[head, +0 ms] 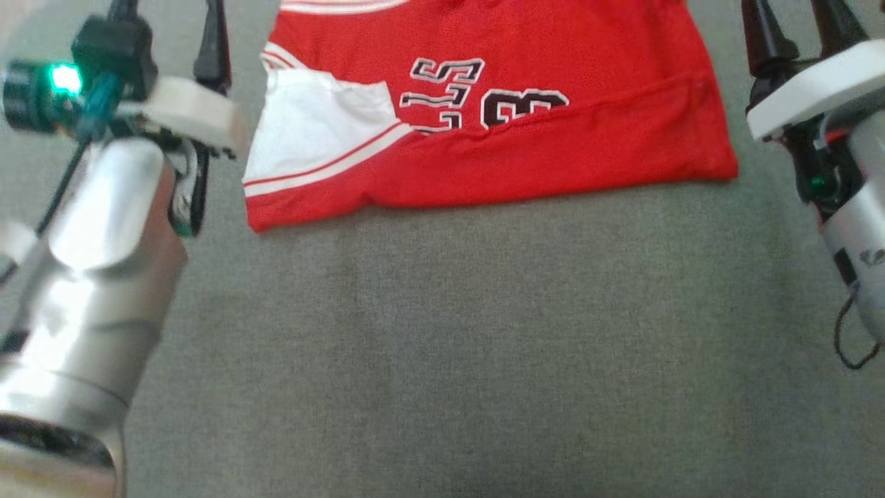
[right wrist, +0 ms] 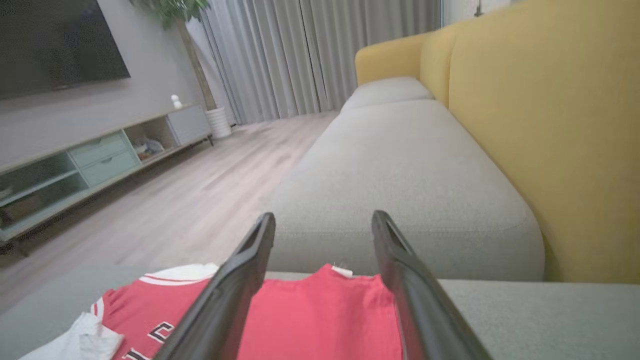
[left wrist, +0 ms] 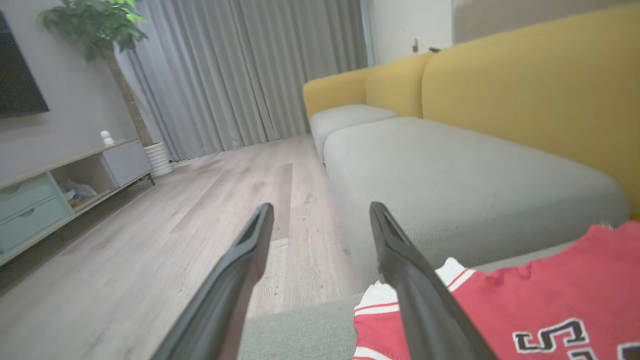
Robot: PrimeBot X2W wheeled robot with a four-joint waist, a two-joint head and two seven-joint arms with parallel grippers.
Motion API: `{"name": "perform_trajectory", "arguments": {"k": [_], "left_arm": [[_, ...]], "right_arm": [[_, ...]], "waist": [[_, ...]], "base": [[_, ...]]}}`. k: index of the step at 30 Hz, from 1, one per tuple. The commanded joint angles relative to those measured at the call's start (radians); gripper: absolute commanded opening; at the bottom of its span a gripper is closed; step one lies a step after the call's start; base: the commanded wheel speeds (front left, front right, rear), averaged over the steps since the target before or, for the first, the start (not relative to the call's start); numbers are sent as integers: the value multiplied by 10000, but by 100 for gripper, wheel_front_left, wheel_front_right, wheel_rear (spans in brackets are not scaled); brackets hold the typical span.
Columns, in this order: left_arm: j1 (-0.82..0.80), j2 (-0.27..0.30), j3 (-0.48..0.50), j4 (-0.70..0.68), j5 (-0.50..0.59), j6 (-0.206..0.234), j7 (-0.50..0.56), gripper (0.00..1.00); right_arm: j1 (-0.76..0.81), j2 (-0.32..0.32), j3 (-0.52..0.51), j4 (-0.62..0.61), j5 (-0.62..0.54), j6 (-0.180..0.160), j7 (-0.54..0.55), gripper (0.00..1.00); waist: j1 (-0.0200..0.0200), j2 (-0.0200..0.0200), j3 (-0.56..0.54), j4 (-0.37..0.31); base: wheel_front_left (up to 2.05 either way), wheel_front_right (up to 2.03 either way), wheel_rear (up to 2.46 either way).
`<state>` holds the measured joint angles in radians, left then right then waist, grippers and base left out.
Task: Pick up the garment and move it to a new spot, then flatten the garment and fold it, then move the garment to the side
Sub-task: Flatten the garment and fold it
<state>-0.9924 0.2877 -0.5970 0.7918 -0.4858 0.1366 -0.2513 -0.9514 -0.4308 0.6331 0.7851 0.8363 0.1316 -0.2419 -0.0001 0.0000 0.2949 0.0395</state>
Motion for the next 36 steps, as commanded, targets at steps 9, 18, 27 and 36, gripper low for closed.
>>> {"name": "perform_trajectory", "arguments": {"k": [9, 18, 27, 36], "left_arm": [[3439, -199, 2558, -4334, 568, 862, -102, 100], [6341, -1125, 3754, -5532, 1453, 1051, -103, 100], [6698, -1536, 4267, -4950, 2067, 277, -104, 100], [5137, -1269, 4255, -2028, 2060, 185, 878, 100]], "right_arm": [[3676, 2165, -5272, -3167, -3837, -9, -196, 100], [6647, 3735, -6210, -4859, -5404, -9, -197, 100], [6826, 3802, -5992, -5249, -5227, -9, -198, 100], [6599, 3804, -5807, -5209, -4982, -9, -198, 100]], "waist": [[1, 0, -864, 92], [1, 0, -1222, -121], [1, 0, -730, -388], [1, 0, 84, -772]], "base": [[0, 0, 0], [0, 0, 0], [0, 0, 0], [0, 0, 0]]}}
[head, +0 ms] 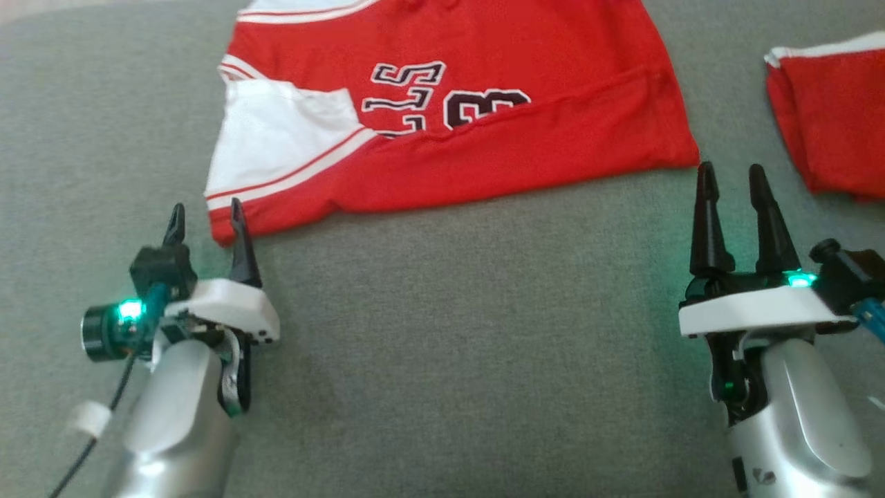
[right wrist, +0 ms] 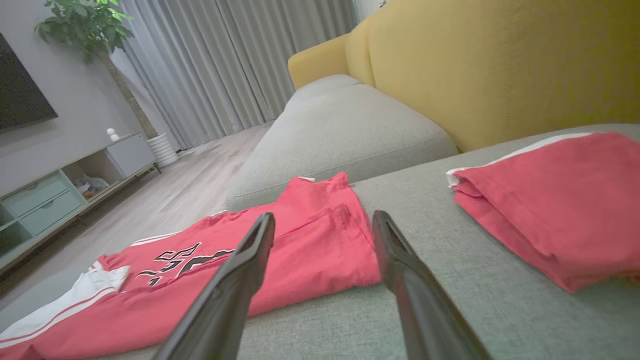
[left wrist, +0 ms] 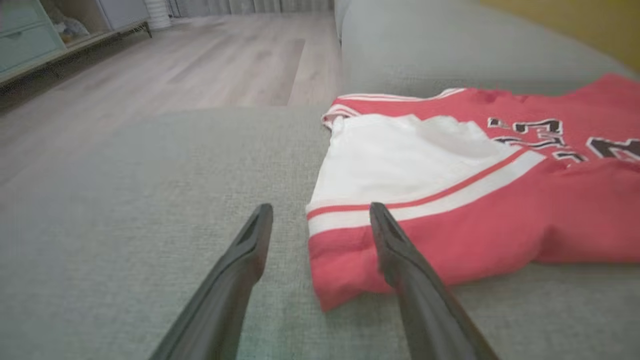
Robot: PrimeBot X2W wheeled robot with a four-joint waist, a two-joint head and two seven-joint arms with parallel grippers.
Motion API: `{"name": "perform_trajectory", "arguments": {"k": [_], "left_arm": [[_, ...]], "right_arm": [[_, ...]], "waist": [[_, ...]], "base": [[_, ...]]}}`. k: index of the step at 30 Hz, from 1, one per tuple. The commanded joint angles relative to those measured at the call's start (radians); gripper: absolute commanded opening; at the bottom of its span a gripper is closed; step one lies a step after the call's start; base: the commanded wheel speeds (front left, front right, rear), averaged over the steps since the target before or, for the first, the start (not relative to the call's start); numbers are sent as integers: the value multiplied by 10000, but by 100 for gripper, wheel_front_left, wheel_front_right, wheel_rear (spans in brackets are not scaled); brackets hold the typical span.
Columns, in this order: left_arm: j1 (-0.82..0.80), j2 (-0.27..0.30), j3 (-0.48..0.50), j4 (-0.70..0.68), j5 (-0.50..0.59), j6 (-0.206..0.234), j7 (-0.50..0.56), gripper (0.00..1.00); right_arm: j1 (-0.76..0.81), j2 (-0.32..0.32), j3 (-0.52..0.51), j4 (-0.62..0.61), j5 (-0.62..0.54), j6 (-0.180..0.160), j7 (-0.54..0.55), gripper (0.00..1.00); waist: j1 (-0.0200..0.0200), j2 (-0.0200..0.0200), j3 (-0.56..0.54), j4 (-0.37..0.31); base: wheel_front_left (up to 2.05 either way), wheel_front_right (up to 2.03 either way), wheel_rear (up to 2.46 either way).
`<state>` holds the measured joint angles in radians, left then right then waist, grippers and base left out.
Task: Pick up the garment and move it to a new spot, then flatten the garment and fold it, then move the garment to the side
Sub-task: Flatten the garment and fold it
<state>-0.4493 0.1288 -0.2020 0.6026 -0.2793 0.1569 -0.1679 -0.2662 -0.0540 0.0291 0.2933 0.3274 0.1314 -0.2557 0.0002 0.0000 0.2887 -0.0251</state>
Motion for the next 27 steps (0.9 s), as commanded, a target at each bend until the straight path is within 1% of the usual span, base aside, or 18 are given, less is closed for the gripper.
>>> {"name": "perform_trajectory", "arguments": {"k": [1, 7, 11, 12, 13, 14, 15, 21, 22, 24, 26, 27], "left_arm": [[-426, 357, 307, 132, -27, -27, 202, 100], [-970, 553, 298, 1316, -97, -76, 668, 100], [-1134, 540, 107, 1914, -103, -255, 1040, 100], [-1143, 526, 27, 2055, -98, -332, 1194, 93], [-1157, 511, -39, 2167, -98, -403, 1313, 55], [-1170, 493, -86, 2245, -108, -461, 1381, 11], [-1176, 478, -119, 2299, -117, -498, 1394, 0], [-1288, 396, -108, 2109, -138, -378, 610, 0], [-1288, 396, -108, 2109, -138, -378, 610, 0], [-1360, 382, -119, 1913, -113, -361, 202, 0], [-1452, 366, -178, 1643, -54, -394, -196, 0], [-1506, 358, -231, 1481, -12, -440, -345, 0]], "right_arm": [[-281, 36, 244, -290, 175, -7, -60, 100], [-395, 36, 326, -343, 420, -7, -60, 100], [-441, 37, 300, -339, 603, -7, -60, 100], [-450, 37, 283, -333, 610, -7, -60, 100], [-458, 37, 260, -325, 613, -7, -60, 100], [-468, 37, 234, -312, 613, -7, -60, 100], [-478, 37, 205, -286, 604, -7, -60, 100], [-614, 37, 195, 112, 296, -7, -60, 100], [-614, 37, 195, 112, 296, -7, -60, 100], [-786, 37, 134, 456, 43, -7, -44, 100], [-1069, 37, -54, 901, -220, -7, 171, 100], [-1247, 37, -145, 1140, -155, -7, 351, 100]], "waist": [[-2, 0, 215, -173], [-2, 0, 499, -328], [-2, 0, 567, -346], [-2, 0, 556, -338], [-2, 0, 539, -321], [-2, 0, 511, -298], [-2, 0, 466, -269], [-2, 0, 161, -44], [-2, 0, 161, -44], [-2, 0, 71, 38], [-2, 0, 23, 112], [-2, 0, 15, 156]], "base": [[0, 0, 0], [0, 0, 0], [0, 0, 0], [0, 0, 0], [0, 0, 0], [0, 0, 0], [0, 0, 0], [0, 0, 0], [0, 0, 0], [0, 0, 0], [0, 0, 0], [0, 0, 0]]}}
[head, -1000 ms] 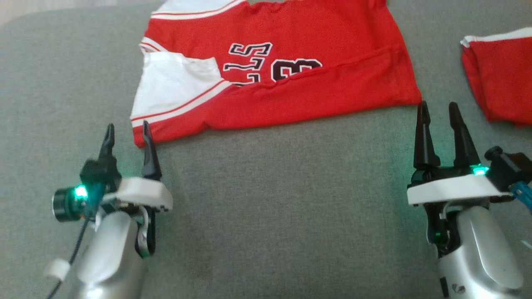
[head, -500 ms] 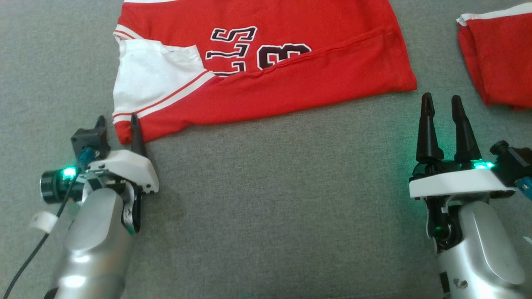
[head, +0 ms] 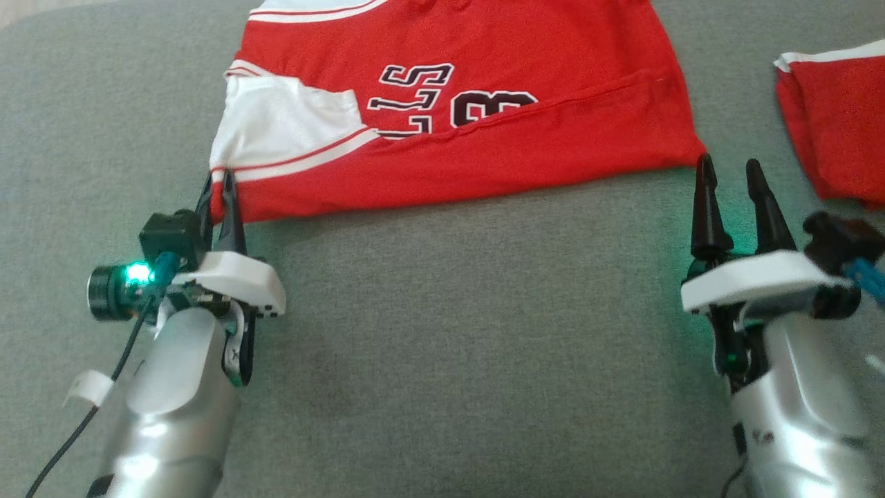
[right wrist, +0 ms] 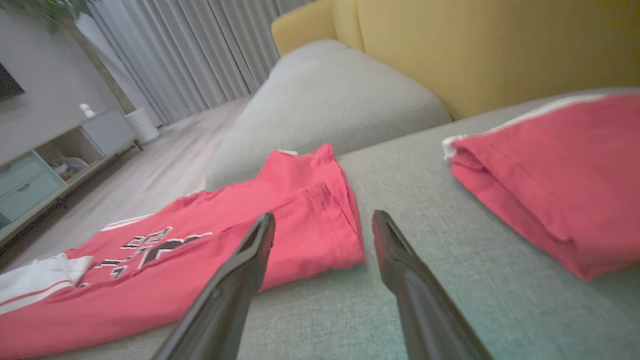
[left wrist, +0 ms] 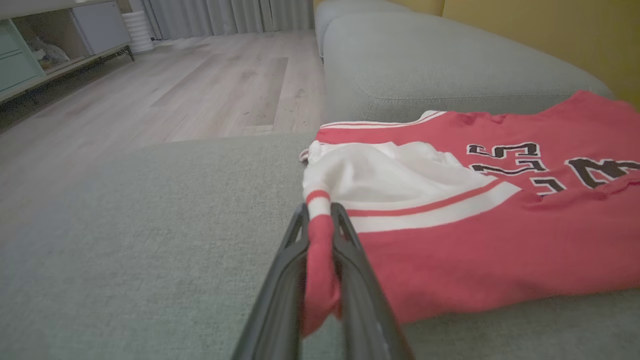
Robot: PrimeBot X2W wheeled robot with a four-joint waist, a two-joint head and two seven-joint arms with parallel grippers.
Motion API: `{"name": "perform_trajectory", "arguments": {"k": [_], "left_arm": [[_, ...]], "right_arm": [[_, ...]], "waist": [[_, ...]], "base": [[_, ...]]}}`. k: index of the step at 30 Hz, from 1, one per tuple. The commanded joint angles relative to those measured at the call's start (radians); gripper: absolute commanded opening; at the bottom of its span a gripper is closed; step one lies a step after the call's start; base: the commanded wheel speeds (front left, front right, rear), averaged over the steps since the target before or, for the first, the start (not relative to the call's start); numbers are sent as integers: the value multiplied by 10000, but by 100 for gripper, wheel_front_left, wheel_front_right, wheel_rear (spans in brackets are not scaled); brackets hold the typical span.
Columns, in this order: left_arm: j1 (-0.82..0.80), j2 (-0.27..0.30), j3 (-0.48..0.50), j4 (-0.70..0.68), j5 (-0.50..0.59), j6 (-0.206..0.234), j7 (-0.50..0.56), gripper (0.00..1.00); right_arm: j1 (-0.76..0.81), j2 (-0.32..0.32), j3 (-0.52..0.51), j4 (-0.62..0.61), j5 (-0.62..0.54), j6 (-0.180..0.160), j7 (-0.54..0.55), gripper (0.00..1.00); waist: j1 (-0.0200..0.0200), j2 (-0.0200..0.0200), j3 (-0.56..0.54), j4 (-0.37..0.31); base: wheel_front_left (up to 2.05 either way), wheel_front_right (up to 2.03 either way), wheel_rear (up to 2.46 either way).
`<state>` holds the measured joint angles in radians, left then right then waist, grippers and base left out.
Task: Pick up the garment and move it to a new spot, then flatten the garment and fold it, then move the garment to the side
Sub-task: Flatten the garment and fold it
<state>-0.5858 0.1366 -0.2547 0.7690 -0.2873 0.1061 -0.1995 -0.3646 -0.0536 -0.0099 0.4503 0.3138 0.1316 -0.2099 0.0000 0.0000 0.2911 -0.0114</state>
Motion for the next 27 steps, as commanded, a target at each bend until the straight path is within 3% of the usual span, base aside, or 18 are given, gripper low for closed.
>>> {"name": "perform_trajectory", "arguments": {"k": [1, 11, 18, 19, 20, 21, 27], "left_arm": [[-180, 287, 276, -339, 102, 69, -144, 0], [-367, 195, -362, -2060, 620, -66, -534, 0], [-345, 33, -666, -2206, 679, -108, -530, 0], [-333, 17, -695, -2184, 673, -109, -524, 0], [-315, 7, -717, -2153, 665, -107, -514, 0], [-292, 7, -731, -2115, 653, -104, -502, 0], [-66, 196, -783, -1705, 627, -58, -299, 0]], "right_arm": [[-454, 33, 142, -147, 102, -9, 116, 100], [-2913, 33, -1578, 3197, -1975, -9, 1810, 100], [-3720, 33, -2089, 4881, -3635, -9, 2803, 100], [-3771, 33, -2128, 5006, -3816, -9, 2843, 85], [-3810, 33, -2176, 5105, -3982, -9, 2859, 23], [-3836, 33, -2232, 5174, -4110, -9, 2820, 0], [-3832, 34, -2472, 5395, -4572, -9, 2314, 0]], "waist": [[0, 0, -9, 47], [0, 0, 363, 582], [0, 0, 467, 847], [0, 0, 458, 868], [0, 0, 439, 881], [0, 0, 412, 889], [0, 0, 29, 793]], "base": [[0, 0, 0], [0, 0, 0], [0, 0, 0], [0, 0, 0], [0, 0, 0], [0, 0, 0], [0, 0, 0]]}}
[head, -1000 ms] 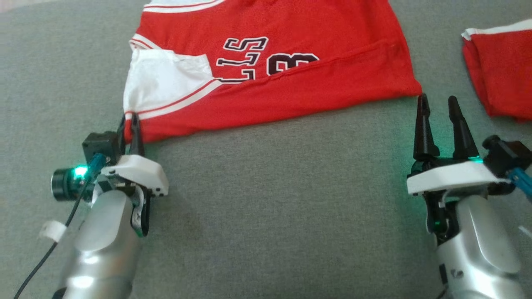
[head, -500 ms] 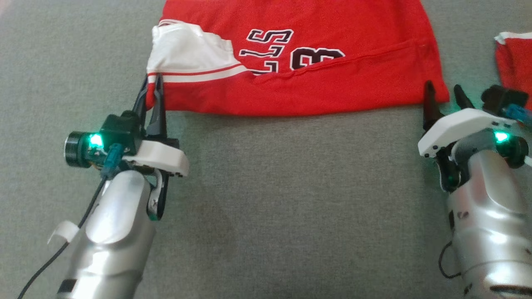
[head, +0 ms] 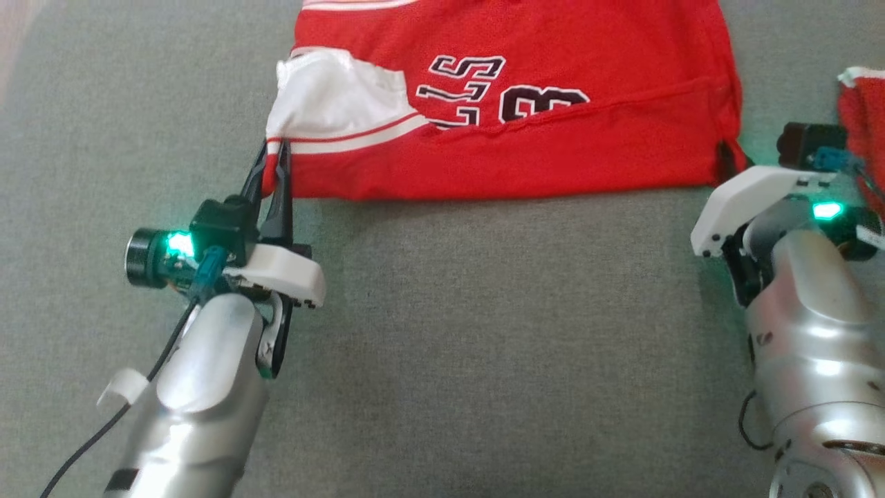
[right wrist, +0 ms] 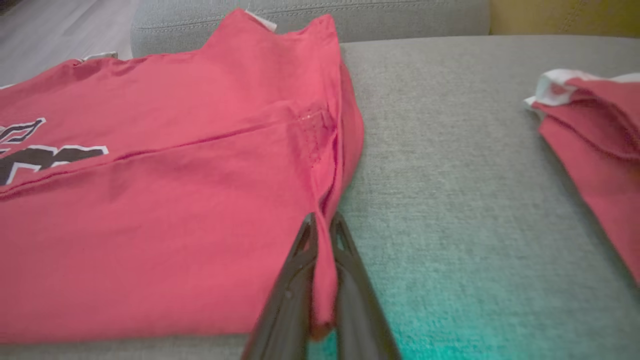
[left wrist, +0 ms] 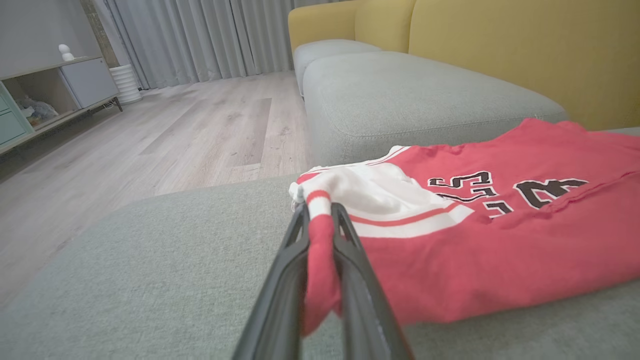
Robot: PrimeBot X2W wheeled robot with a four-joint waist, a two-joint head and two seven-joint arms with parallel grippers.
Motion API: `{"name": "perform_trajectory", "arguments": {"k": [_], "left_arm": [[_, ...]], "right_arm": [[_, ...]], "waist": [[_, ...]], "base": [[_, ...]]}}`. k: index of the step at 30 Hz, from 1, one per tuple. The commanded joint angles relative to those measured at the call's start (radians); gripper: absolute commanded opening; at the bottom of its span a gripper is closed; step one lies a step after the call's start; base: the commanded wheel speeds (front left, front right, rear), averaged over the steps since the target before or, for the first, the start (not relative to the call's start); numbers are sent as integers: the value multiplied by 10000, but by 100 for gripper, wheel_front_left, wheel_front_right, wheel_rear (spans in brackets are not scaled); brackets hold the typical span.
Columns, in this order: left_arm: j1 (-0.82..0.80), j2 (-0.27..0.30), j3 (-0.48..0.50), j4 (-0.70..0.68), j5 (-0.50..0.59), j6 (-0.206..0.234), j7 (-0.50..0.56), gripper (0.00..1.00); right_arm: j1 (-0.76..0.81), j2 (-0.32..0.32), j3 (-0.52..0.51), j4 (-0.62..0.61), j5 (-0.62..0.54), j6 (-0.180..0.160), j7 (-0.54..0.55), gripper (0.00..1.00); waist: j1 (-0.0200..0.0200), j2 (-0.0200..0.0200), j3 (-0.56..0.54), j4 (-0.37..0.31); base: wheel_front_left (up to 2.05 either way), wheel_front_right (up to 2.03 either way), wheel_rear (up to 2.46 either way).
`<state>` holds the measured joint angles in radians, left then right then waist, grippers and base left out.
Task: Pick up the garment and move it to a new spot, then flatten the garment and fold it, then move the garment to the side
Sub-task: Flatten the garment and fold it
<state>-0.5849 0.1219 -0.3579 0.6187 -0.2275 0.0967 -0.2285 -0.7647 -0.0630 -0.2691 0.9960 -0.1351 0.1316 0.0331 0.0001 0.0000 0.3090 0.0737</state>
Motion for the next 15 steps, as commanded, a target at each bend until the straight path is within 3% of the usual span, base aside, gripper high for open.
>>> {"name": "perform_trajectory", "arguments": {"k": [1, 10, 15], "left_arm": [[-19, 381, 235, -133, 18, 25, 24, 0], [689, 853, -39, 300, 27, -214, 648, 0], [1603, 1216, -392, 285, -1, -595, 1391, 0]], "right_arm": [[194, 127, 107, -42, -93, -9, -227, 0], [793, 128, 303, 101, 532, -9, -504, 0], [1577, 128, 488, 40, 1464, -9, 36, 0]], "waist": [[-1, 0, -244, -87], [-1, 0, -1173, -342], [-1, 0, -1905, -579]], "base": [[0, 0, 0], [0, 0, 0], [0, 0, 0]]}}
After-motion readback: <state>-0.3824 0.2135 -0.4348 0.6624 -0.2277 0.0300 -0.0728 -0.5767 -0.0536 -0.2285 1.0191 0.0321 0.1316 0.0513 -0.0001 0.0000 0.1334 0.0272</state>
